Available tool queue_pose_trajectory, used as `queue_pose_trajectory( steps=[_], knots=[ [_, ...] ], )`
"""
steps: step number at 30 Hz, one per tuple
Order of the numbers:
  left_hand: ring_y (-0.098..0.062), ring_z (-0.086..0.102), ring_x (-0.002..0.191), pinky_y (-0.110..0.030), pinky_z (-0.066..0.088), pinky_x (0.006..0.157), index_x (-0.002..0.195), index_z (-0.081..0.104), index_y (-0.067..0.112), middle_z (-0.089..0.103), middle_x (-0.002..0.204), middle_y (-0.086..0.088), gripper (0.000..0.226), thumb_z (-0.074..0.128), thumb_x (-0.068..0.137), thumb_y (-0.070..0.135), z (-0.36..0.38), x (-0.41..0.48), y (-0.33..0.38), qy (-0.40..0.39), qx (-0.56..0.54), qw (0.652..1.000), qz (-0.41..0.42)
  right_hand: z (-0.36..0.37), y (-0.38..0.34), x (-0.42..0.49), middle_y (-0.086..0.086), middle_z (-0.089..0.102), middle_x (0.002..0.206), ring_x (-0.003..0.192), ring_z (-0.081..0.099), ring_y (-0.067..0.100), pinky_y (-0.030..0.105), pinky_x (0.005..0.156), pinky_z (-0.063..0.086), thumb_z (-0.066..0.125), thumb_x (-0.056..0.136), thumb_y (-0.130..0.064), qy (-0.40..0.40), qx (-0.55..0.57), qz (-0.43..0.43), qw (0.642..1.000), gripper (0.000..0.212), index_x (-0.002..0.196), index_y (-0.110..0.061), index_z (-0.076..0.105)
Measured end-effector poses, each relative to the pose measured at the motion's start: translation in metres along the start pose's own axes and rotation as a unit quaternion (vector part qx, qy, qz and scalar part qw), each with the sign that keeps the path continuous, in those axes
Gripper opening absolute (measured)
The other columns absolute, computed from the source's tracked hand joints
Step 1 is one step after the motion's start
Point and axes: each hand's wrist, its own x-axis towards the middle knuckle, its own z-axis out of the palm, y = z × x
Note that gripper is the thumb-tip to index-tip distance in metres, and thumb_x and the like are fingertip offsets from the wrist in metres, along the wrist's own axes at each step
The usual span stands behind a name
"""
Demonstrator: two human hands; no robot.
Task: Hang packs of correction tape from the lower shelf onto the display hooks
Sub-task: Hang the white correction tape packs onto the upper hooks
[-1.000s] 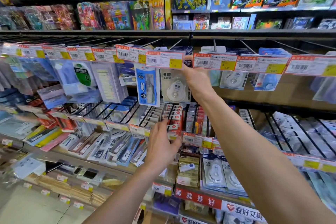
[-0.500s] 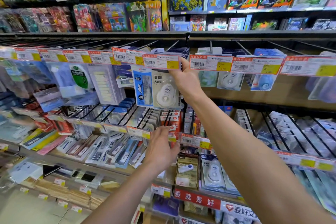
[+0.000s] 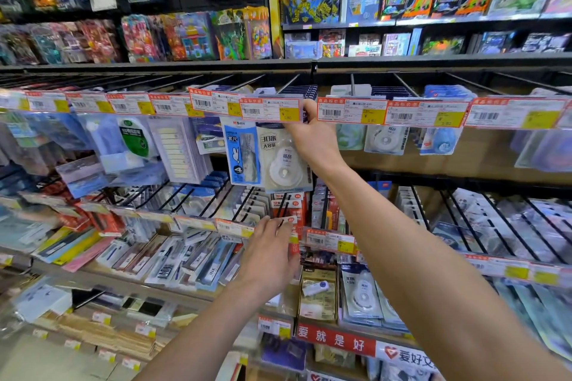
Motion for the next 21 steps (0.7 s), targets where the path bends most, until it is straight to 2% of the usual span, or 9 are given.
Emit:
queue_pose_trajectory(
  steps=[5,7,9,12,14,16,17,19,21],
  knots=[
    [-0.022,0.014,0.148,-0.038,0.019,0.123,0.152,0.032,0.019,0.032,0.156,-0.001,0.065,0.055,0.095,0.04,0.0,-0.003,0.0,0.001,-0.009,1.0,0.006,0.005,-0.003,0.0,0.0,0.072,0.101,0.093,0.067,0.019,0.041,0.085,0.052,0.065,0.095,-0.044,-0.009,0.003,0.021,1.0,0.019,0.109,-0.033,0.061],
    [-0.022,0.015,0.147,-0.039,0.022,0.122,0.151,0.034,0.019,0.034,0.155,-0.002,0.064,0.054,0.094,0.042,0.0,-0.005,-0.002,-0.001,-0.008,1.0,0.011,0.004,0.0,-0.001,-0.004,0.071,0.094,0.086,0.065,0.015,0.04,0.084,0.052,0.065,0.096,-0.043,-0.005,0.015,0.024,1.0,0.016,0.105,-0.031,0.062],
    [-0.023,0.016,0.146,-0.039,0.023,0.121,0.15,0.035,0.019,0.034,0.154,-0.002,0.064,0.054,0.094,0.042,0.0,-0.007,-0.004,-0.005,-0.006,1.0,0.015,0.002,0.002,-0.001,-0.006,0.067,0.083,0.071,0.059,0.013,0.036,0.075,0.048,0.062,0.098,-0.04,-0.016,0.018,0.03,0.999,0.006,0.101,-0.034,0.062],
    [-0.023,0.017,0.146,-0.039,0.023,0.121,0.15,0.035,0.019,0.036,0.153,-0.002,0.064,0.054,0.093,0.042,0.0,-0.01,-0.005,-0.001,-0.007,1.0,0.023,0.001,0.002,0.0,-0.002,0.071,0.093,0.081,0.063,0.015,0.033,0.077,0.048,0.059,0.101,-0.037,-0.012,-0.01,0.014,1.0,0.008,0.093,-0.037,0.06],
    [-0.023,0.018,0.146,-0.038,0.022,0.121,0.15,0.035,0.019,0.037,0.153,-0.002,0.064,0.054,0.093,0.042,0.0,-0.011,-0.007,0.002,-0.012,1.0,0.025,0.002,0.003,0.002,-0.006,0.071,0.094,0.085,0.065,0.012,0.027,0.078,0.05,0.062,0.099,-0.029,0.009,-0.007,0.01,1.0,0.015,0.088,-0.037,0.057],
    [-0.022,0.019,0.146,-0.038,0.021,0.122,0.15,0.036,0.019,0.038,0.152,-0.001,0.065,0.055,0.093,0.042,0.0,-0.011,-0.009,0.002,-0.019,1.0,0.024,0.003,0.004,0.007,-0.01,0.068,0.09,0.08,0.064,0.007,0.015,0.067,0.049,0.064,0.099,-0.025,0.027,-0.028,0.022,0.999,0.018,0.087,-0.036,0.055],
    [-0.022,0.019,0.146,-0.038,0.021,0.122,0.15,0.037,0.019,0.038,0.152,0.0,0.065,0.056,0.093,0.042,0.0,-0.011,-0.009,0.002,-0.022,0.999,0.023,0.004,0.006,0.011,-0.011,0.066,0.088,0.08,0.062,0.007,0.014,0.066,0.047,0.065,0.098,-0.026,0.04,-0.038,0.03,0.998,0.02,0.085,-0.036,0.053],
    [-0.021,0.019,0.145,-0.038,0.021,0.122,0.15,0.037,0.02,0.038,0.152,0.0,0.064,0.057,0.093,0.042,-0.002,-0.012,-0.01,0.002,-0.026,0.999,0.024,0.009,0.01,0.021,-0.006,0.066,0.096,0.094,0.064,0.015,0.028,0.085,0.051,0.067,0.096,-0.037,0.076,-0.051,0.044,0.995,0.021,0.082,-0.038,0.051],
    [-0.02,0.019,0.144,-0.036,0.022,0.121,0.149,0.037,0.02,0.038,0.152,0.001,0.064,0.057,0.093,0.041,-0.003,-0.012,-0.01,0.003,-0.029,0.999,0.028,0.012,0.016,0.03,0.005,0.067,0.116,0.112,0.062,0.027,0.044,0.102,0.05,0.066,0.091,-0.053,0.09,-0.064,0.06,0.992,0.02,0.098,-0.035,0.059]
  ],
)
